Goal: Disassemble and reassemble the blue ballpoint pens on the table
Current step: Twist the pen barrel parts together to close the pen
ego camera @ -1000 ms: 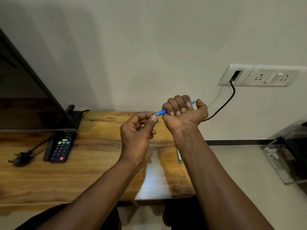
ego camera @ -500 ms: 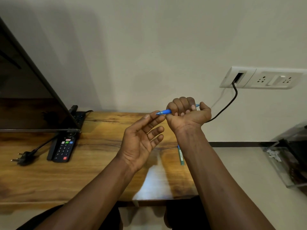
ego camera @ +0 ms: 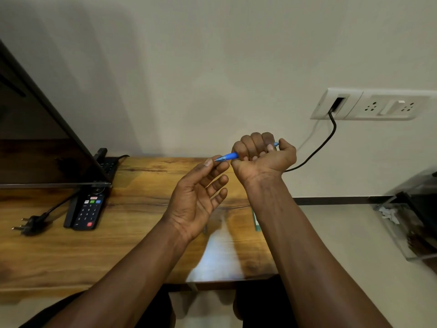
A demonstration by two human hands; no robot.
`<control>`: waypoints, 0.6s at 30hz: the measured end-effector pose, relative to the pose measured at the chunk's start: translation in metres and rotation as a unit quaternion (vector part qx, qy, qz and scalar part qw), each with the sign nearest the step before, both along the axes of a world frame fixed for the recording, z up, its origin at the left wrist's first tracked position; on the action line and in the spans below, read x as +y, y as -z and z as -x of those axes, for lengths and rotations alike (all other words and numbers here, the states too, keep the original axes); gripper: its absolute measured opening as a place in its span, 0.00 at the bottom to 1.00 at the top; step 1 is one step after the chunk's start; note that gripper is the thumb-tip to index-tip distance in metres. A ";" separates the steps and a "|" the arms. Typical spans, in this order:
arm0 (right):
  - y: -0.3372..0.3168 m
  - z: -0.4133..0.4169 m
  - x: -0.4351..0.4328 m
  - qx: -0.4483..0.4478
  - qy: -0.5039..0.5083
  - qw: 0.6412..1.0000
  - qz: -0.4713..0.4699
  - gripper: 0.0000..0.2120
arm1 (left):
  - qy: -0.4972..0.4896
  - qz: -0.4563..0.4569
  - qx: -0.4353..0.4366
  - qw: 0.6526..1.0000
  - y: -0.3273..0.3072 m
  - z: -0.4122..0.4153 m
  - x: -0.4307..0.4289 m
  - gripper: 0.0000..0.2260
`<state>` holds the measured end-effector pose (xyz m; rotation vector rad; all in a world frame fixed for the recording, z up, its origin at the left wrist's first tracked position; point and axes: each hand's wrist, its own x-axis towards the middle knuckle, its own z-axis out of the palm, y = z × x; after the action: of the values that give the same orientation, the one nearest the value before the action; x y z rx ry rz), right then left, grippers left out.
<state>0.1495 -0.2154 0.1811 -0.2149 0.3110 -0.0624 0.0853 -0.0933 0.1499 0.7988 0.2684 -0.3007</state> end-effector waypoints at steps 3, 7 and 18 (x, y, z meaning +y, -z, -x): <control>0.000 0.000 0.000 -0.003 -0.002 1.000 0.001 0.21 | 0.002 -0.006 -0.001 1.000 0.001 -0.001 0.000 0.09; 0.001 0.001 0.000 -0.009 -0.004 1.000 0.002 0.21 | 0.003 -0.013 -0.004 1.000 0.002 -0.001 -0.001 0.07; 0.009 -0.001 0.000 -0.041 -0.031 0.999 -0.008 0.21 | 0.003 -0.038 -0.005 0.999 0.006 -0.001 0.002 0.06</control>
<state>0.1508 -0.2153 0.1723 -0.2048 0.2222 -0.0081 0.0866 -0.0912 0.1441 0.8752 0.2682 -0.2934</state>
